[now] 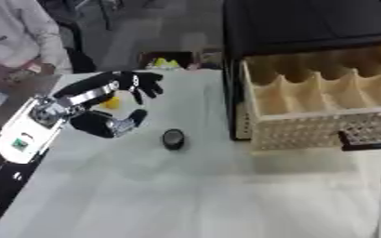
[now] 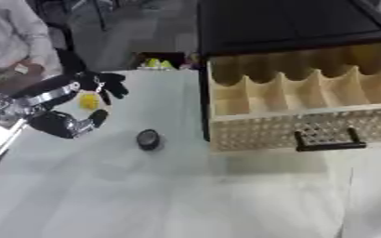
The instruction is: Pick up objects from table and place into drawer.
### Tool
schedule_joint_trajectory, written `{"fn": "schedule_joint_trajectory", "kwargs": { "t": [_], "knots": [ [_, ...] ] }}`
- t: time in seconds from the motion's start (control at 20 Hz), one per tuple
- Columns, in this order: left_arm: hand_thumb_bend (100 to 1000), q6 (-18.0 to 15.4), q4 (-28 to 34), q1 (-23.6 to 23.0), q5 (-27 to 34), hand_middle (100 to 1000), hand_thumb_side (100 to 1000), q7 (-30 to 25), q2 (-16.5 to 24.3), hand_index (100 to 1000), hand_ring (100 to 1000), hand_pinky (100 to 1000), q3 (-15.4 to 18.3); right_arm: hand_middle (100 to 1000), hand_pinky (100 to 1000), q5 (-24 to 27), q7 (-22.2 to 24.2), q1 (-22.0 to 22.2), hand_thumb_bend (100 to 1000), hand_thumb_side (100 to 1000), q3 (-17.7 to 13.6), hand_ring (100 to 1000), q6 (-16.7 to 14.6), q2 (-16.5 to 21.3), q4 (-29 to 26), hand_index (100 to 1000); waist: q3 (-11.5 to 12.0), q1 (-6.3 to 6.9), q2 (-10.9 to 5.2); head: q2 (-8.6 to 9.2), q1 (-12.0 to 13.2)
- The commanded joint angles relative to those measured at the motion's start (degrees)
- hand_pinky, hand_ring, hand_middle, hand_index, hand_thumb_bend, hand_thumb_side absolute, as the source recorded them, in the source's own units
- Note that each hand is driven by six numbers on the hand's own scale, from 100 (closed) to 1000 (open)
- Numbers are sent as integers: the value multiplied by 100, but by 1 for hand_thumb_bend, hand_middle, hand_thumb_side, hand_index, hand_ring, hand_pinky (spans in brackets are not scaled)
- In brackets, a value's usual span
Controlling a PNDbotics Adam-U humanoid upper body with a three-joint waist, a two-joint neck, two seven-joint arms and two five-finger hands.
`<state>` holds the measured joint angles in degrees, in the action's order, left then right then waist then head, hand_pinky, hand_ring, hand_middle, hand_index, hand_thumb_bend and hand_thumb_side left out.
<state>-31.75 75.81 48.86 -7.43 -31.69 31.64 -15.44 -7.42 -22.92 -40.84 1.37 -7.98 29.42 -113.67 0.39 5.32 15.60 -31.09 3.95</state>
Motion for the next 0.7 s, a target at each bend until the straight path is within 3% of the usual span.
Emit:
{"fn": "schedule_joint_trajectory", "kwargs": {
  "t": [0.05, 0.15, 0.2, 0.4, 0.7],
  "knots": [
    [100, -2022, 181, 104, 81, 789, 768, -2027, 109, 1000, 789, 651, -2, 487, 254, 53, -5, -94, 907, 876, -71, 493, 9, 49, -92, 715, -8, -9, -85, 35, -6],
    [100, -2022, 197, 106, 67, 791, 802, -2027, 109, 1000, 792, 652, -24, 487, 254, 66, -4, -95, 906, 880, -76, 493, 10, 39, -92, 714, -15, -6, -81, 35, -3],
    [100, -2022, 195, 103, 40, 804, 887, -2027, 107, 1000, 802, 659, -44, 486, 255, 74, -5, -96, 902, 887, -79, 492, 10, 30, -92, 712, -20, -3, -78, 34, 1],
    [100, -2022, 146, 92, -138, 833, 992, -2027, 87, 1000, 826, 684, -125, 487, 253, 104, -15, -96, 897, 900, -93, 490, 15, 2, -92, 707, -35, 3, -71, 31, 3],
    [100, -2022, 49, 107, -443, 868, 1000, -2027, 48, 1000, 848, 701, -216, 485, 253, 142, -29, -109, 893, 908, -103, 489, 14, -22, -92, 702, -59, 7, -56, 27, 4]
  ]
}}
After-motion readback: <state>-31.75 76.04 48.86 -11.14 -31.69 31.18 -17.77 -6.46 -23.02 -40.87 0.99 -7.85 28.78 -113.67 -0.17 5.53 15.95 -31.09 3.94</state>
